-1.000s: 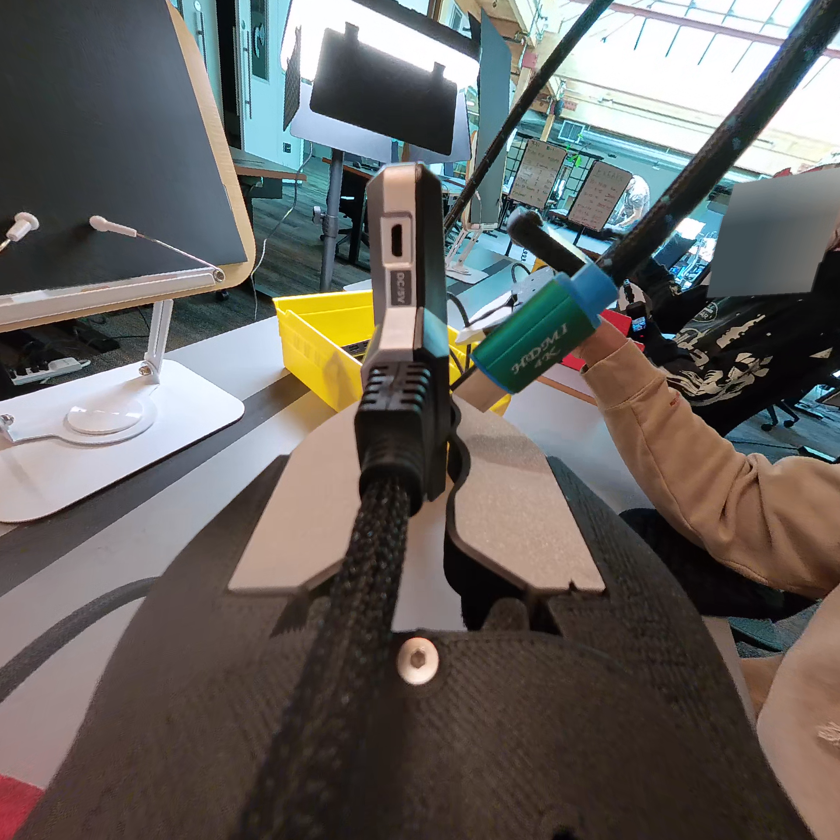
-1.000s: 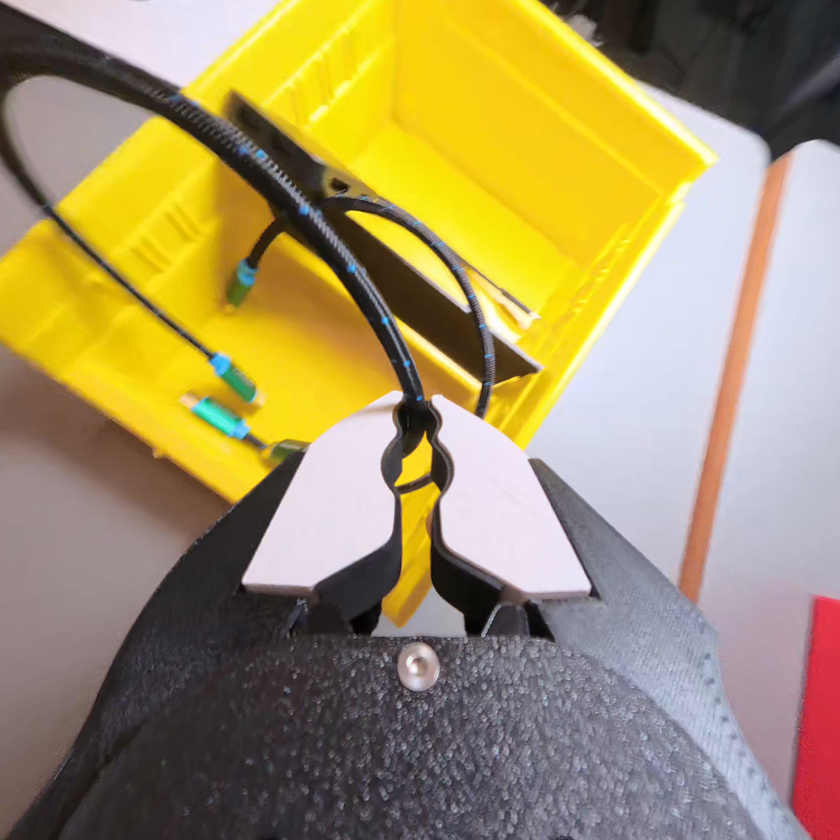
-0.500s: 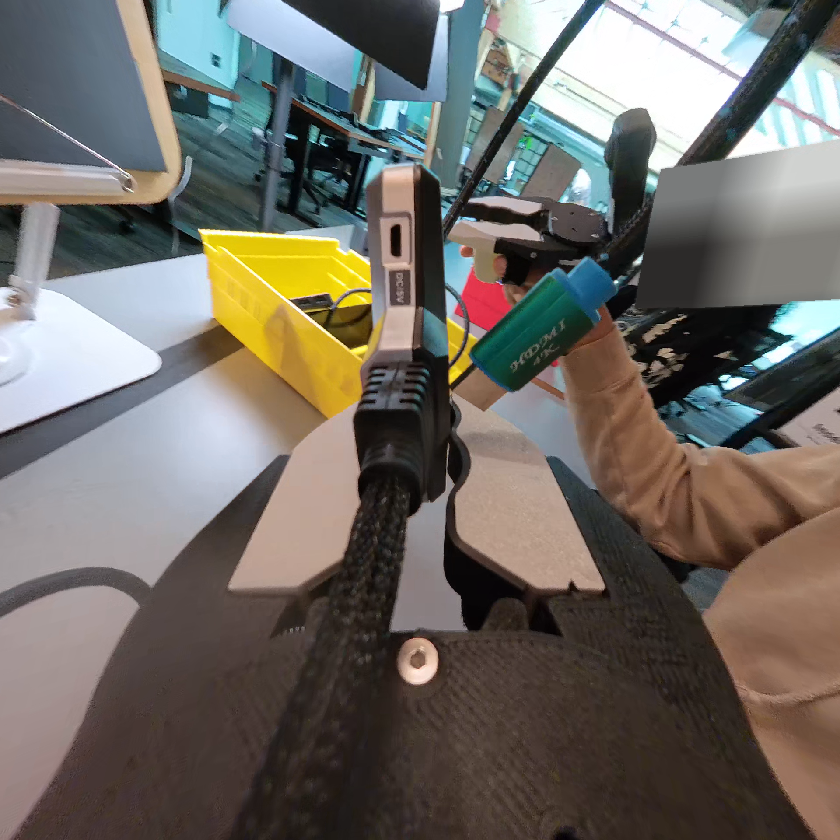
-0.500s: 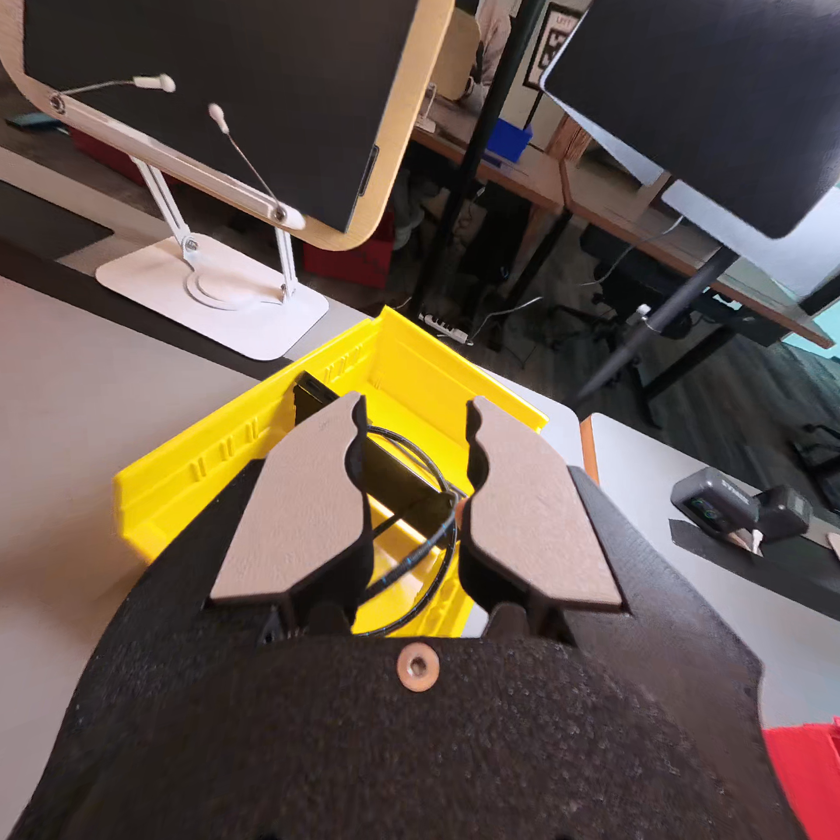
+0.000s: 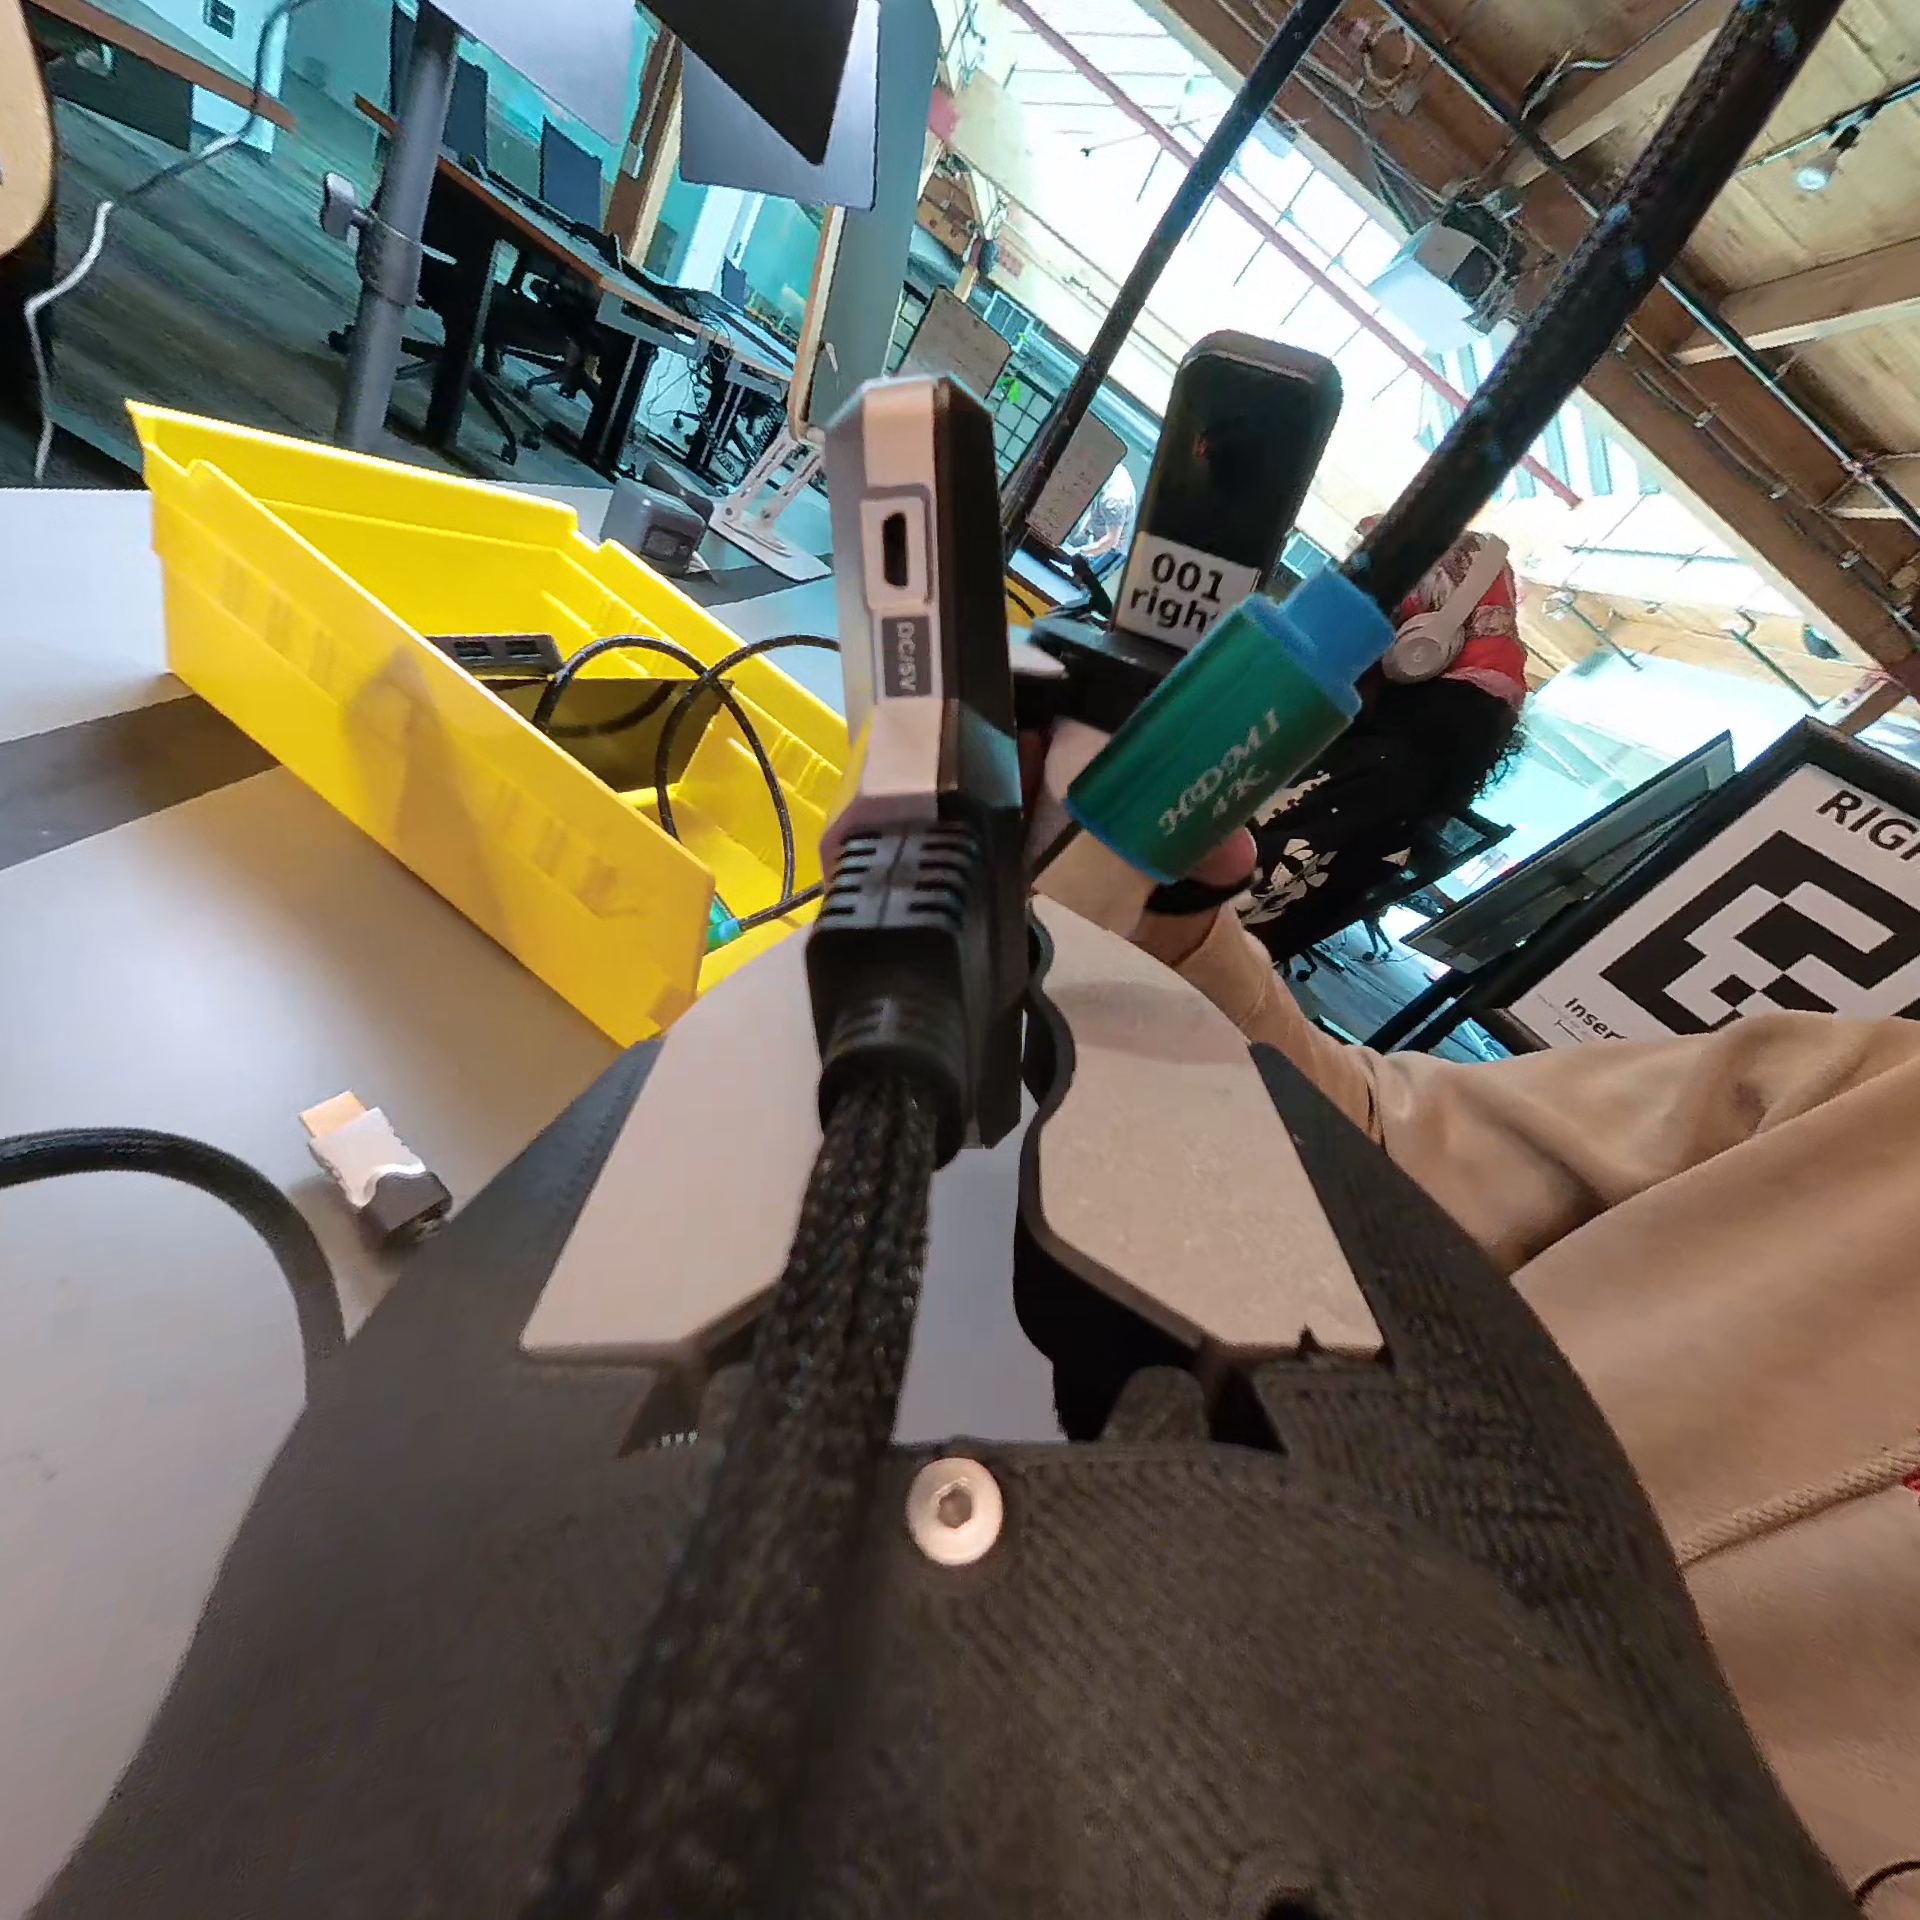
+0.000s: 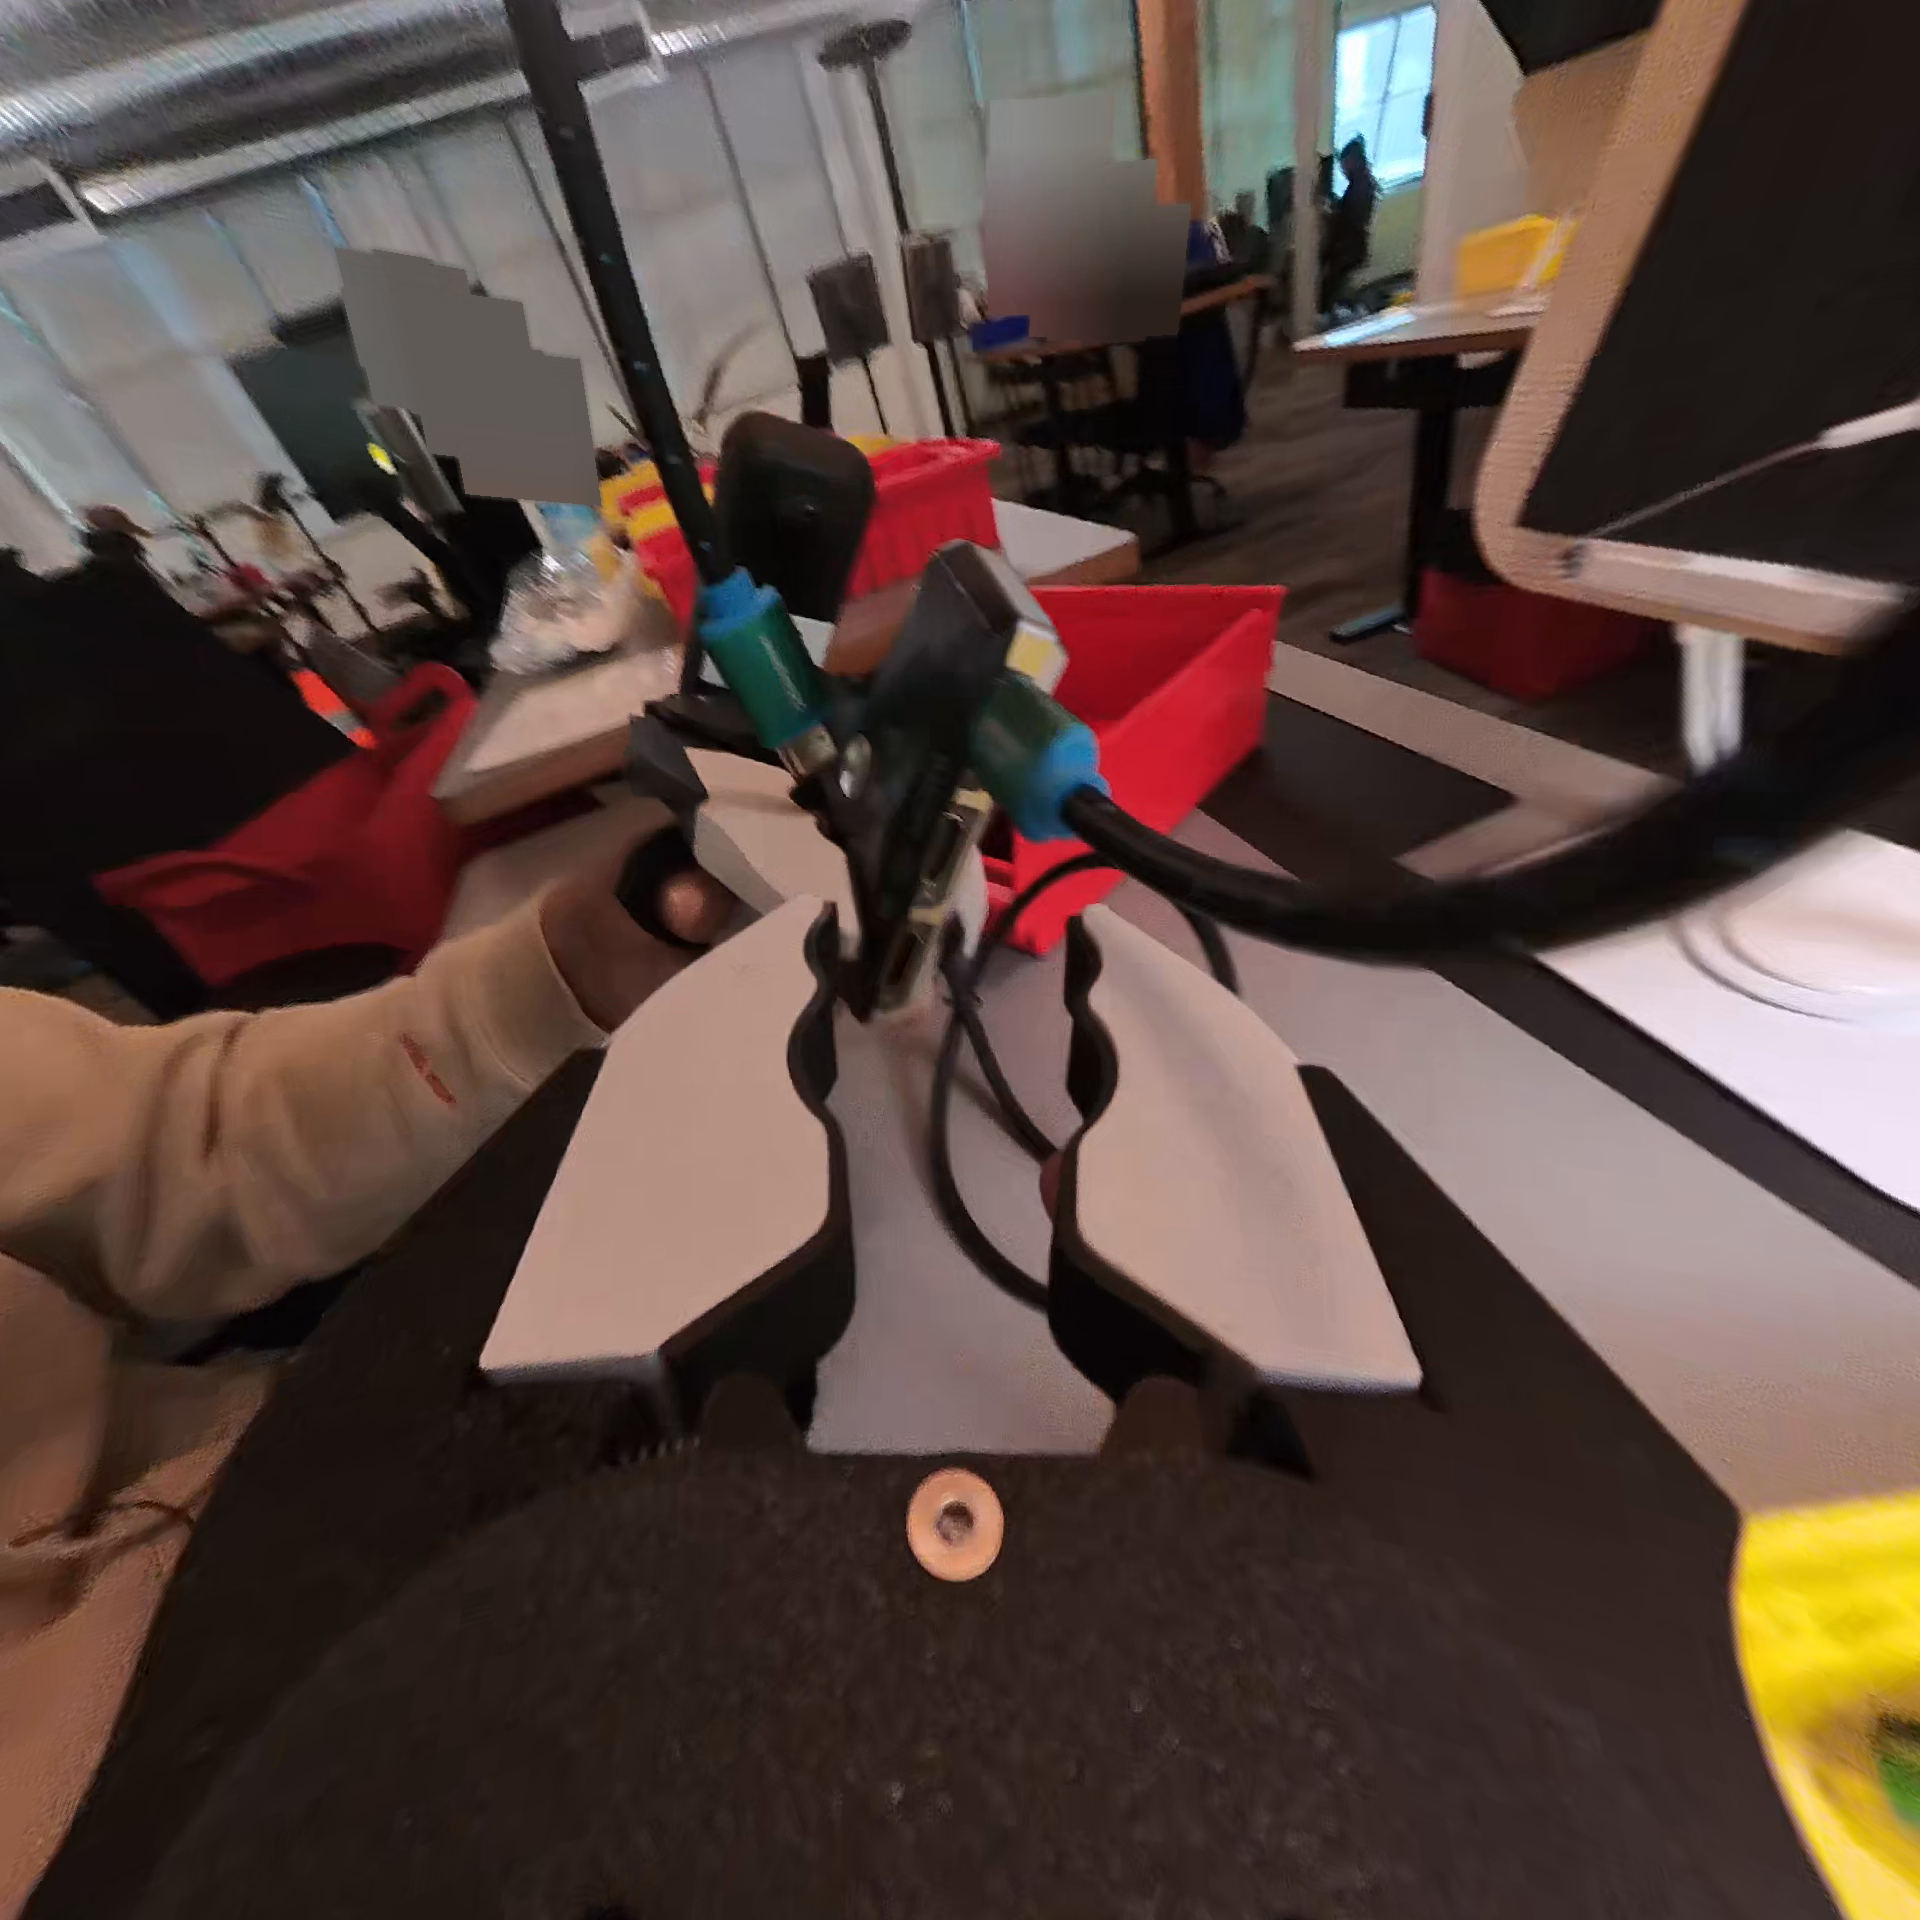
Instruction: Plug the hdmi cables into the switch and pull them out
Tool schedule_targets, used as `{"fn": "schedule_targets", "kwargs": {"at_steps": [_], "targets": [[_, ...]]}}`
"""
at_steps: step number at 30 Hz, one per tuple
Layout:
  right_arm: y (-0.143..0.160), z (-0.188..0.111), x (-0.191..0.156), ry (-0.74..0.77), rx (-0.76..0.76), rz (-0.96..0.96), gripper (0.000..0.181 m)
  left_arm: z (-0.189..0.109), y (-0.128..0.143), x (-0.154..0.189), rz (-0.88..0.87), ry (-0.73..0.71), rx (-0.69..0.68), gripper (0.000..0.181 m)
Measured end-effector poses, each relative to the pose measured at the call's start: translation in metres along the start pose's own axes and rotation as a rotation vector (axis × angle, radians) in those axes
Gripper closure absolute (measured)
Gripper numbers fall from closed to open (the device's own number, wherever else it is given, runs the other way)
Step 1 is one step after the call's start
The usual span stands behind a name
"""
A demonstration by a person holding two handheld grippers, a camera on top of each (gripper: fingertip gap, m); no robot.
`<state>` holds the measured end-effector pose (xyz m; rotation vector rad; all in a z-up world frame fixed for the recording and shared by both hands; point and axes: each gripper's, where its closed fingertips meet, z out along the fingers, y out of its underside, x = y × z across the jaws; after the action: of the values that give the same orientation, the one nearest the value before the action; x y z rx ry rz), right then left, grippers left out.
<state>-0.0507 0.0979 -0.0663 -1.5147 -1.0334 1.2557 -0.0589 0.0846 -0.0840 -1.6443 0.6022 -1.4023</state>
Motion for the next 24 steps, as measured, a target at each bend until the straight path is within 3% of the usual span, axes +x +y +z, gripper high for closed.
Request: {"fn": "schedule_targets", "kwargs": {"at_steps": [3, 6, 8, 9, 11, 15, 20, 22, 24], "targets": [[0.005, 0.02, -0.009, -0.04, 0.056, 0.047, 0.138, 0.008, 0.008, 0.007, 0.008, 0.04, -0.041, 0.16], [0.002, 0.019, -0.012, -0.089, 0.128, 0.087, 0.154, 0.014, 0.014, 0.011, 0.038, 0.052, -0.067, 0.157], [0.003, 0.016, -0.014, -0.119, 0.11, 0.086, 0.155, 0.015, 0.017, 0.013, 0.031, 0.062, -0.093, 0.16], [0.001, 0.014, -0.012, -0.113, 0.109, 0.075, 0.156, 0.015, 0.019, 0.015, 0.02, 0.073, -0.112, 0.152], [-0.008, 0.004, -0.008, -0.103, 0.159, 0.061, 0.156, 0.011, 0.027, 0.022, -0.007, 0.117, -0.188, 0.144], [-0.028, -0.03, 0.012, -0.065, 0.257, 0.021, 0.156, -0.007, 0.042, 0.048, 0.056, 0.214, -0.362, 0.15], [-0.032, -0.058, 0.006, -0.104, 0.25, -0.147, 0.156, -0.029, -0.014, 0.084, 0.293, 0.12, -0.153, 0.15], [-0.024, -0.051, -0.007, -0.151, 0.212, -0.204, 0.156, -0.04, -0.033, 0.077, 0.376, -0.015, -0.074, 0.153], [-0.014, -0.036, -0.024, -0.213, 0.176, -0.24, 0.156, -0.045, -0.035, 0.058, 0.404, -0.151, -0.086, 0.154]]}}
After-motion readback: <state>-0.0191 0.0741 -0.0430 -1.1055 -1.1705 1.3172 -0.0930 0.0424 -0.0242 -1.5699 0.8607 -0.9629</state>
